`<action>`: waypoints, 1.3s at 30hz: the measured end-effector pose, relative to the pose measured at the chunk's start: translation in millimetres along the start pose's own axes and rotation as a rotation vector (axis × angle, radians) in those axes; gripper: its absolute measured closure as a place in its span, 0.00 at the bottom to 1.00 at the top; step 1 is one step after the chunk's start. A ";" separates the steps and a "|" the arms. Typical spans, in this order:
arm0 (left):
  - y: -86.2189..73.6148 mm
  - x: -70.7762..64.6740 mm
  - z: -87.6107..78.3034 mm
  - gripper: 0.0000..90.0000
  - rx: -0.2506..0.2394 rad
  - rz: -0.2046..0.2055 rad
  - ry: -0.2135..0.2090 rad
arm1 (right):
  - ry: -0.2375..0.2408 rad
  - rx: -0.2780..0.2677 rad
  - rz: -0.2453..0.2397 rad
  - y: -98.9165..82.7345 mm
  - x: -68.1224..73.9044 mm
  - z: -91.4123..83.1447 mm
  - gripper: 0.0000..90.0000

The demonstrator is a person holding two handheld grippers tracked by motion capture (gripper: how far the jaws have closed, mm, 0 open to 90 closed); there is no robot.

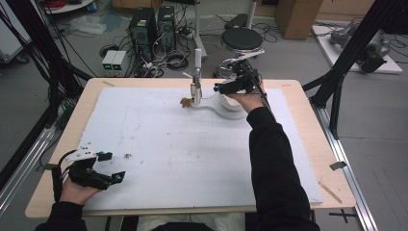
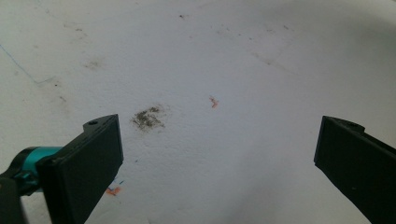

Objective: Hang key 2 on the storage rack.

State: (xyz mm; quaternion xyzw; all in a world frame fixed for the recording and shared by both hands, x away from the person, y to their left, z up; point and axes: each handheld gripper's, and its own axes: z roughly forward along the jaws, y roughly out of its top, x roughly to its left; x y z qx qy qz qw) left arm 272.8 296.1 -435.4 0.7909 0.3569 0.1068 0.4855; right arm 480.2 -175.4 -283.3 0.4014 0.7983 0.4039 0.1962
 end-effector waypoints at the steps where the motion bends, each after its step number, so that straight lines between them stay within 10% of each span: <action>1: -0.1 0.0 0.2 0.02 0.000 0.000 0.000 | 0.002 -0.006 0.008 -2.5 -1.1 -2.3 0.01; 39: 0.8 -0.5 0.3 0.02 -0.004 -0.002 0.003 | 0.047 0.025 0.001 -108.0 1.0 -51.1 0.01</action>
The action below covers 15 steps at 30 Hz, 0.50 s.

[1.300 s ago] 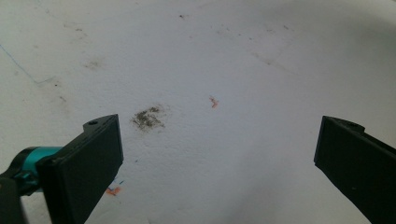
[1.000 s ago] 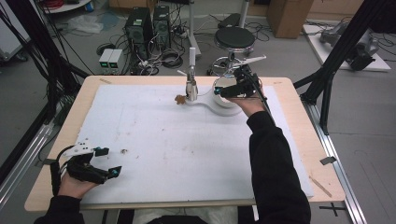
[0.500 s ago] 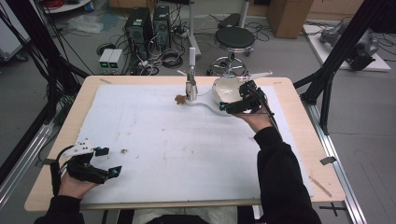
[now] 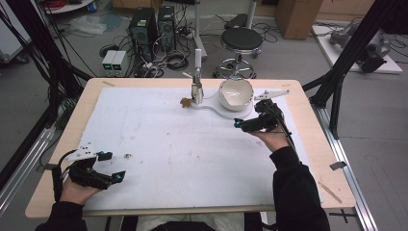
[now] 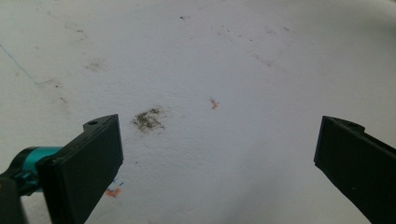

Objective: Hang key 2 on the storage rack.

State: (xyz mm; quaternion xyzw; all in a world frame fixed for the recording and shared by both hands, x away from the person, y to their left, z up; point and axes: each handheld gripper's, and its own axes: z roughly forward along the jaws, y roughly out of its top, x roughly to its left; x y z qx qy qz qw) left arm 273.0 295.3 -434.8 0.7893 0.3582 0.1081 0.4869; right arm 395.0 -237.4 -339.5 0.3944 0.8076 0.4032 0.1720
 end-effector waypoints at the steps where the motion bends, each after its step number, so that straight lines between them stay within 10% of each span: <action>1: 0.0 0.1 0.1 0.02 -0.001 -0.002 0.000 | 0.003 -0.001 -0.003 -2.2 0.3 -0.6 0.01; 15: 0.2 0.4 -0.2 0.02 -0.001 -0.004 0.001 | 0.007 0.009 0.014 -40.6 -3.9 -12.4 0.01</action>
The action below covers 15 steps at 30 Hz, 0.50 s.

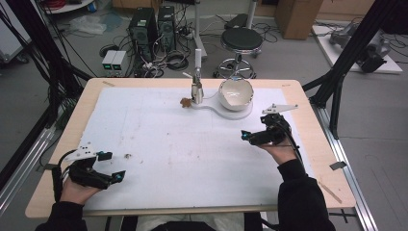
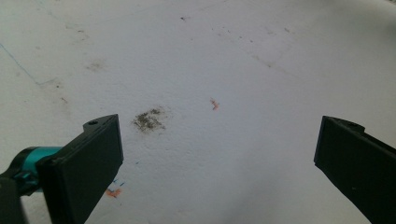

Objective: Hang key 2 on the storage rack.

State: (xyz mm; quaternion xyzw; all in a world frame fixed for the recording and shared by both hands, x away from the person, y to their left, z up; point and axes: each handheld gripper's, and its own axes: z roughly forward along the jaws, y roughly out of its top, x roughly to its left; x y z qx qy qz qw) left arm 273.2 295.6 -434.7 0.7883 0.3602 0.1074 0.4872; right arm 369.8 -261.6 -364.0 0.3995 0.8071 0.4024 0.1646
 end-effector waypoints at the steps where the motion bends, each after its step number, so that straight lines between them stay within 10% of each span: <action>1: 0.0 -0.1 0.0 0.02 -0.002 0.000 0.002 | -0.006 0.005 -0.002 -2.4 -0.6 -0.1 0.01; 15: 0.2 -2.0 -0.1 0.02 0.001 -0.001 0.002 | -0.006 -0.004 0.036 -46.7 -10.7 -6.1 0.01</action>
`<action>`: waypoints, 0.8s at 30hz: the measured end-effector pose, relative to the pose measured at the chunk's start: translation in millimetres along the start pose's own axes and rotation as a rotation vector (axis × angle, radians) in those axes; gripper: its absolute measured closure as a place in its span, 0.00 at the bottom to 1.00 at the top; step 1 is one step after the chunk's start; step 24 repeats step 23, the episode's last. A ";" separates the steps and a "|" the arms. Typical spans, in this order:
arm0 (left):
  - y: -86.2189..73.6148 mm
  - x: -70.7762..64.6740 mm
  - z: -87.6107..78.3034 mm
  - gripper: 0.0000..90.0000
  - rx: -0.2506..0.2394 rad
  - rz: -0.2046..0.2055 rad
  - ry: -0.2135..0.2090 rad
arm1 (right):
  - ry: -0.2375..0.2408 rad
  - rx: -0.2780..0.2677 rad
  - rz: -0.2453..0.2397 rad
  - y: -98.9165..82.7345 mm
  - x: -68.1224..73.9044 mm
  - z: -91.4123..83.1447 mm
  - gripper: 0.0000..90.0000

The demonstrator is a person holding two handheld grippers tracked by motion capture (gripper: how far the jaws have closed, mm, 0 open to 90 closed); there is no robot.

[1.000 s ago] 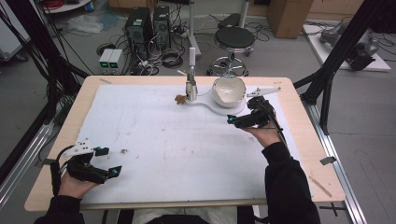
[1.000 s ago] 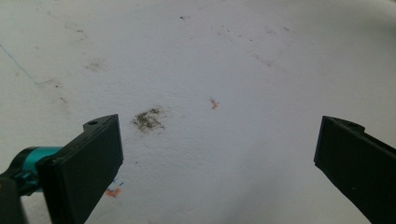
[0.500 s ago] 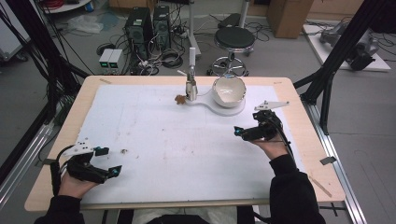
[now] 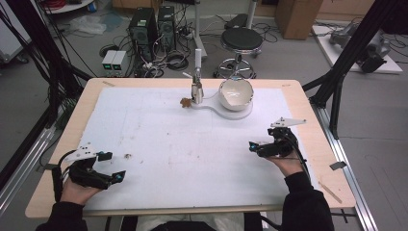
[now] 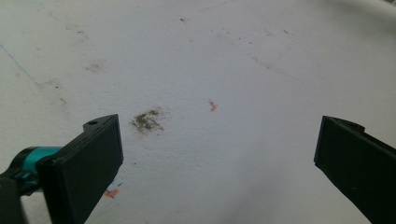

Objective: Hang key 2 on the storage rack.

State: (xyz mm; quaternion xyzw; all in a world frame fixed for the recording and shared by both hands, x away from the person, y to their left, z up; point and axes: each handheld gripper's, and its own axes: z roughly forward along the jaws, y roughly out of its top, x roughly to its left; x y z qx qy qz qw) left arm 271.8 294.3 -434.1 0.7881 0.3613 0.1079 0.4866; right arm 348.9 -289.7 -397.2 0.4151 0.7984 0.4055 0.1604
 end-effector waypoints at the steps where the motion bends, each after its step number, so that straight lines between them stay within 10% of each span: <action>1: -0.2 -0.4 0.2 0.02 0.000 -0.004 -0.001 | -0.004 0.001 0.004 -2.9 -0.2 -1.3 0.01; 24: -0.9 2.0 1.9 0.02 0.007 -0.004 0.005 | -0.050 0.004 0.037 -54.3 -11.2 -24.5 0.01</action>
